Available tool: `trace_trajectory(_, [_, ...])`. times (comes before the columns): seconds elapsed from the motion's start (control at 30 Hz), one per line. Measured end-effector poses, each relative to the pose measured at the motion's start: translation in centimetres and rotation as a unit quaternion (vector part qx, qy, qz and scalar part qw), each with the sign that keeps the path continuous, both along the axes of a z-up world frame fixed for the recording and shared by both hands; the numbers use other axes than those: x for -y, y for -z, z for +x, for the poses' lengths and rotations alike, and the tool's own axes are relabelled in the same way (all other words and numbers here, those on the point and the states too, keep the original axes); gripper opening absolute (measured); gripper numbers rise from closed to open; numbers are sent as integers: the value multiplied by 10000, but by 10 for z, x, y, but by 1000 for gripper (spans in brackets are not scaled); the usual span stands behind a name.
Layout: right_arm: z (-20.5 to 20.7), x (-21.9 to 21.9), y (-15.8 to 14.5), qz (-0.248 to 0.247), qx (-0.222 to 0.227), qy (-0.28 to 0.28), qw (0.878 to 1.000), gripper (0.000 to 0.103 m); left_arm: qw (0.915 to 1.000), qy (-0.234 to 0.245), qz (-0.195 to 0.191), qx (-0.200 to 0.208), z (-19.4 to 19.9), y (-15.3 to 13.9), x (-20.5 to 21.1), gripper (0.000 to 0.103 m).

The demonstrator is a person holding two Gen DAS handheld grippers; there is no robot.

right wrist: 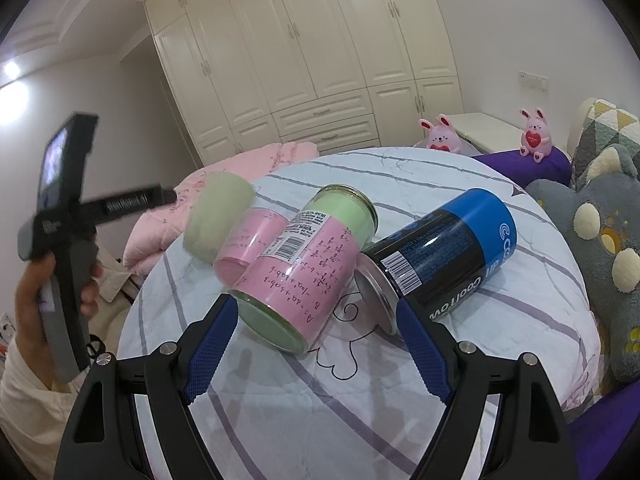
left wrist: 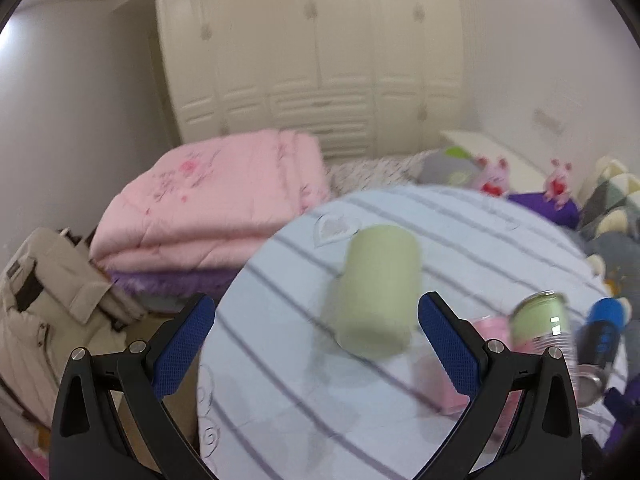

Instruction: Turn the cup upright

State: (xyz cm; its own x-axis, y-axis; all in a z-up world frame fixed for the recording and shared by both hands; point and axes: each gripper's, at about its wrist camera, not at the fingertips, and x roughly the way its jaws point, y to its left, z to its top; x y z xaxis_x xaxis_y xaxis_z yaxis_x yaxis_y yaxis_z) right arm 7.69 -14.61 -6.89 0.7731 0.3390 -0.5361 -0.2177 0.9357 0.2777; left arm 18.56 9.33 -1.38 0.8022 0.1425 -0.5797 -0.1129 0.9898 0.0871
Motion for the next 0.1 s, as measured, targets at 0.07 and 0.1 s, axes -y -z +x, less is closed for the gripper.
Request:
trace_trajectory(0.07, [0, -1, 0, -14, -3, 8, 10000, 83, 9999, 125, 14, -1, -3, -3, 4, 103])
trace_trajectory(0.1, [0, -1, 0, -13, -5, 14, 10000, 83, 9998, 205, -23, -35, -5, -3, 5, 103])
